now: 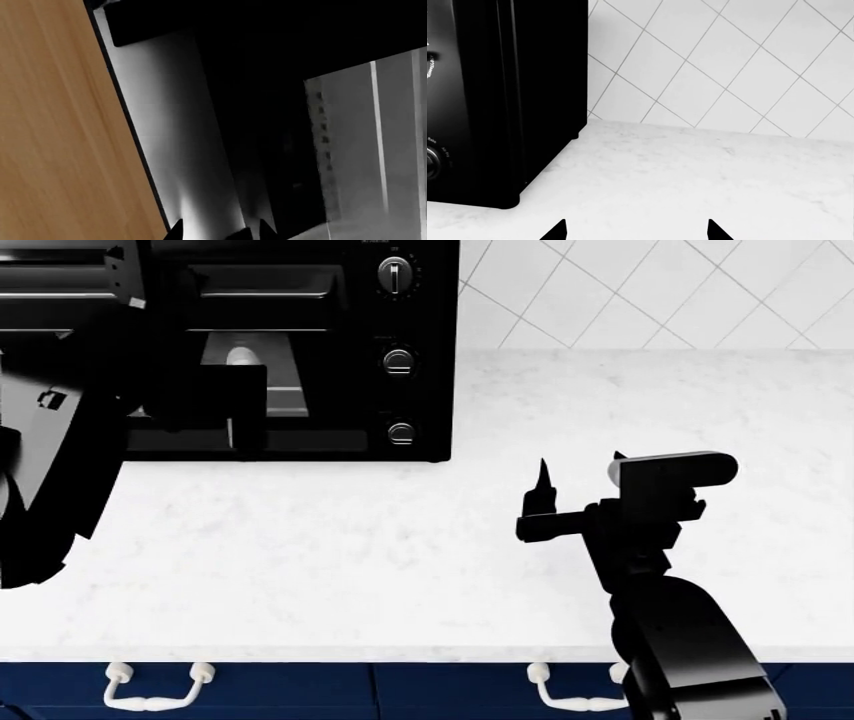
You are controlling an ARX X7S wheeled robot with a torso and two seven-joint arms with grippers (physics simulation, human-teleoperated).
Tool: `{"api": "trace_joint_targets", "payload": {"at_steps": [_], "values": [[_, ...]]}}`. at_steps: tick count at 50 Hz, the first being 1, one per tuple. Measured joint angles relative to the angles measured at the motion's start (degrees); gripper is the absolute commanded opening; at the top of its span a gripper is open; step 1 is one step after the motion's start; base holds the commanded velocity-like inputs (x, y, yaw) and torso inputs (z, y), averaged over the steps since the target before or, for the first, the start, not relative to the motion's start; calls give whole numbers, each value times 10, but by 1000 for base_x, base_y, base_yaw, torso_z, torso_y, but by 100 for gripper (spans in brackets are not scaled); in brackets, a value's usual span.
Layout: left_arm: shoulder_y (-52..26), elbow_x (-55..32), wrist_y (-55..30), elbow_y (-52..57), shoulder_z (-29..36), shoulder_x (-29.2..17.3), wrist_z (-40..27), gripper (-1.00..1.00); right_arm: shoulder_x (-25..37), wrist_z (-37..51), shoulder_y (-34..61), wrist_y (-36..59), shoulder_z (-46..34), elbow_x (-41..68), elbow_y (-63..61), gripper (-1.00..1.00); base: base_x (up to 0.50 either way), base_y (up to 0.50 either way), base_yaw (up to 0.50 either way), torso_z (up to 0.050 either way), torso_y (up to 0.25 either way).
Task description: Open the toaster oven door.
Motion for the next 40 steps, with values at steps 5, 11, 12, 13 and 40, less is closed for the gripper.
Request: {"api": "trace_joint_targets", "payload": {"at_steps": [5, 11, 12, 13, 40], "values": [[23, 3, -26, 67, -9, -33, 6, -100, 1, 1, 0, 1, 0, 2, -2, 100, 0, 0, 0, 0, 0], [52, 1, -63, 151, -18, -74, 15, -100, 3, 1, -1, 2, 0, 5, -7, 100, 0, 0, 0, 0, 0], [57, 0, -70, 164, -19, -80, 16, -100, 4, 2, -1, 3, 0, 6, -8, 100, 0, 0, 0, 0, 0], [62, -1, -77, 178, -20, -87, 18, -100, 4, 2, -1, 3, 0, 6, -9, 100, 0, 0, 0, 0, 0], [228, -93, -256, 475, -5, -235, 7, -100, 10, 5, -10, 1, -5, 16, -22, 100, 0, 0, 0, 0, 0]]}}
